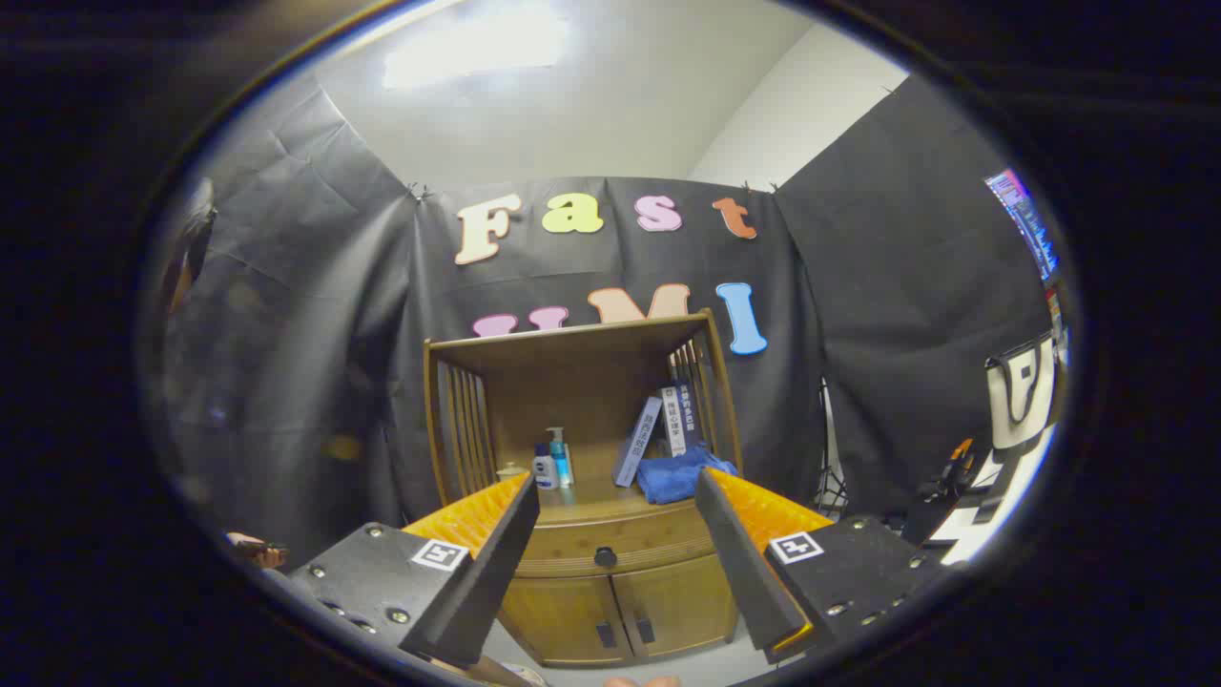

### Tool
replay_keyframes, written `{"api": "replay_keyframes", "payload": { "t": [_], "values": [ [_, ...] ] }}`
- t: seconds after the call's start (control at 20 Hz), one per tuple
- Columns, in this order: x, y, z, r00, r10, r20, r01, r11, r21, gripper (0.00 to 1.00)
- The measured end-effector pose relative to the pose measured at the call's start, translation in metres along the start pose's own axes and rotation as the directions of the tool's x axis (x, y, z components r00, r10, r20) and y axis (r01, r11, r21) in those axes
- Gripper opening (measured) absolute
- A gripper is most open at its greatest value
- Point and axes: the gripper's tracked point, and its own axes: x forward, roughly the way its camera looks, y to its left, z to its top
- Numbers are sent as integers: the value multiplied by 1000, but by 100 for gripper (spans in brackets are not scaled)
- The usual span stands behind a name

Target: Pull open the drawer, take out the items inside it, and place them on the countertop above the cabinet.

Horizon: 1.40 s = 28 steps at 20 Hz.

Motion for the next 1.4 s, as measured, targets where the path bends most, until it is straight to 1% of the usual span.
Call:
{"api": "replay_keyframes", "payload": {
  "t": [0.15,0.3,0.4,0.8,0.95,1.15,1.4],
  "values": [
    [2,-1,-7,1000,2,-3,-3,999,-38,99],
    [1,3,-13,1000,23,6,-22,998,-66,99],
    [3,1,-25,1000,19,-16,-20,997,-71,99],
    [5,13,-45,998,39,-54,-44,996,-78,99],
    [6,13,-43,999,36,-41,-38,998,-55,99],
    [10,8,-50,999,13,-53,-16,998,-66,99],
    [15,14,-64,997,24,-78,-29,998,-57,99]
  ]
}}
